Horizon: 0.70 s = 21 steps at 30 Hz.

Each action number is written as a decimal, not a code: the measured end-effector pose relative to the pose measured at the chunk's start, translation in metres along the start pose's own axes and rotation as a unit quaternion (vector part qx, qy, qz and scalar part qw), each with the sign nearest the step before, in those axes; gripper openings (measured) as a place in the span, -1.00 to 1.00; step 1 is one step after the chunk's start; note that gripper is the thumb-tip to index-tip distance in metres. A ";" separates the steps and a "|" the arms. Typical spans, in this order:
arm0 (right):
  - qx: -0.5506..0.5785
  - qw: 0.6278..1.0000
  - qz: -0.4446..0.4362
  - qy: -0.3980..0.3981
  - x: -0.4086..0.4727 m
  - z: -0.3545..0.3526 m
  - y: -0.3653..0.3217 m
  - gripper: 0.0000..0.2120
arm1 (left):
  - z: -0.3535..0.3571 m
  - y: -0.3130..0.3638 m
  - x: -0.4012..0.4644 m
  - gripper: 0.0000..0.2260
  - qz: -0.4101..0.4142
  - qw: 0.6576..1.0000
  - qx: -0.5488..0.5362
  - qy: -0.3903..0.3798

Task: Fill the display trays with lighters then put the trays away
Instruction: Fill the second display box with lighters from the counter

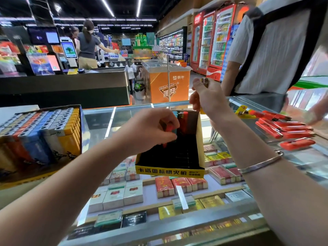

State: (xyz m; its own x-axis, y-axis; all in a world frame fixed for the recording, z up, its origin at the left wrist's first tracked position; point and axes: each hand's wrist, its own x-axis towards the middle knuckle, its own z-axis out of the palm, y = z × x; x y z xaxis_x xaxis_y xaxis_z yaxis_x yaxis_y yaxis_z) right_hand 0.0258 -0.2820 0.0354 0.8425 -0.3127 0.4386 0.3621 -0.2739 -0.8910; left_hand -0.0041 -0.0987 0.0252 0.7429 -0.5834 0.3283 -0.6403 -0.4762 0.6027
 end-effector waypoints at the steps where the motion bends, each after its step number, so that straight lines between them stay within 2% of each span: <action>1: -0.001 1.000 -0.001 -0.001 0.000 0.000 0.000 -0.79 | -0.002 0.000 0.000 -0.76 -0.011 0.999 -0.037 -0.025; 4: -0.001 1.000 0.000 -0.005 -0.001 0.000 -0.001 -0.79 | -0.003 0.002 0.000 -0.72 -0.015 0.996 -0.082 -0.043; 11: -0.001 1.000 -0.003 -0.017 -0.002 -0.001 -0.002 -0.77 | 0.007 0.013 0.010 -0.78 0.030 0.994 -0.034 0.100; 13: -0.002 1.000 -0.006 -0.018 -0.002 -0.001 -0.002 -0.77 | 0.011 0.015 0.014 -0.78 0.054 0.991 0.007 0.126; 16: 0.000 1.000 -0.005 -0.018 -0.001 -0.001 -0.002 -0.76 | 0.018 0.011 0.020 -0.81 0.090 0.982 0.112 0.121; 18: -0.001 1.000 -0.003 -0.022 0.000 -0.001 -0.002 -0.75 | 0.019 0.003 0.025 -0.82 0.086 0.972 0.184 0.120; 21: -0.004 1.000 0.001 -0.026 0.001 -0.001 -0.002 -0.75 | 0.018 -0.003 0.029 -0.82 0.096 0.961 0.222 0.132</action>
State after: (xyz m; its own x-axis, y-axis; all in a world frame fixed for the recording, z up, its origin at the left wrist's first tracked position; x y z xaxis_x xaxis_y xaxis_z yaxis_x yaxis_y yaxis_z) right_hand 0.0253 -0.2829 0.0374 0.8630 -0.2648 0.4303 0.3578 -0.2809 -0.8905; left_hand 0.0159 -0.1256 0.0197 0.5892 -0.5283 0.6114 -0.7467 -0.6450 0.1622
